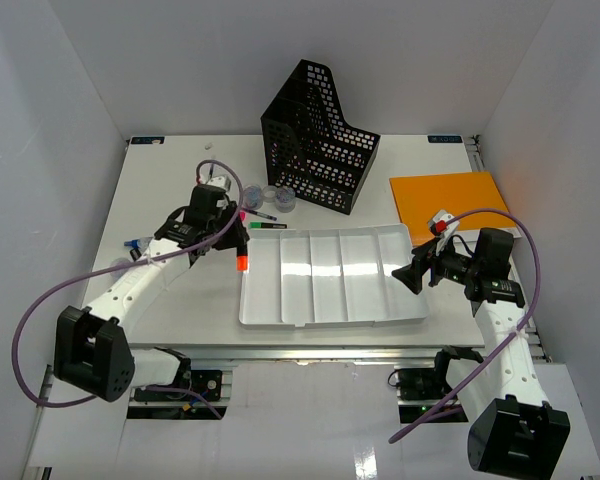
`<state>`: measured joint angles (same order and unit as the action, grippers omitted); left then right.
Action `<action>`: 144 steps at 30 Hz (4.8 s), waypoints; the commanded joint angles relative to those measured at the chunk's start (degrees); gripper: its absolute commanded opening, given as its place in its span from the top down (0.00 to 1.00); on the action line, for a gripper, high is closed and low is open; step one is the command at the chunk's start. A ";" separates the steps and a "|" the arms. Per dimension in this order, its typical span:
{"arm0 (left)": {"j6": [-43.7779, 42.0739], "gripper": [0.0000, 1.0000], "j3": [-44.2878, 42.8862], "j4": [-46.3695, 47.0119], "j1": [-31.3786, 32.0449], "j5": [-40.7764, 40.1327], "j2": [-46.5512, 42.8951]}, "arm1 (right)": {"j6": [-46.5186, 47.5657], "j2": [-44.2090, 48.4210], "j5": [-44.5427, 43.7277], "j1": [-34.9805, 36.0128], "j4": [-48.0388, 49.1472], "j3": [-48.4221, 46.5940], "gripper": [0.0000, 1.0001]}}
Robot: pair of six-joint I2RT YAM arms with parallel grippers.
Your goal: Organize the desk
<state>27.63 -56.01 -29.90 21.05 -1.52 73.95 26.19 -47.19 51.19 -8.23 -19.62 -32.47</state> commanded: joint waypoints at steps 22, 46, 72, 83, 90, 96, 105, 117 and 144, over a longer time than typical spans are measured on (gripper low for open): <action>17.09 0.28 -11.98 -0.64 -0.19 -5.89 11.11 | 1.67 0.43 0.49 -0.03 -0.07 -0.40 0.10; 39.79 0.27 -49.33 -25.57 -15.77 -5.06 49.53 | 2.03 -0.45 -0.74 -0.03 -0.20 -0.58 0.10; 32.89 0.62 -47.71 -26.94 -16.46 -6.92 53.29 | 2.28 0.08 -2.22 -0.03 -0.25 -0.58 0.10; 14.52 1.00 -28.46 -11.65 -16.41 -8.73 25.29 | 2.55 0.25 -2.34 -0.05 -0.09 -0.31 0.10; -2.72 1.00 -8.98 2.90 -14.76 24.03 8.44 | 3.17 0.14 -1.83 -0.21 -0.19 0.15 0.10; -7.69 1.00 -3.58 2.06 -6.67 29.19 8.58 | 3.76 0.08 -0.96 -0.21 -0.33 0.45 0.10; -9.67 0.55 -1.94 1.95 -0.96 22.88 11.40 | 6.73 0.20 5.06 -0.30 -1.95 0.81 0.10; -11.80 0.10 -1.68 4.29 -0.92 19.33 5.00 | 10.79 -15.88 -6.54 20.23 -12.94 -19.05 0.10; -9.57 0.10 14.18 8.11 -4.41 -2.11 -34.82 | -2.15 -85.68 -35.19 50.42 -6.26 -93.18 0.36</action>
<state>17.36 -43.27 -22.42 16.97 -1.69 41.64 29.17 -130.09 20.08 42.58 -33.77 -120.83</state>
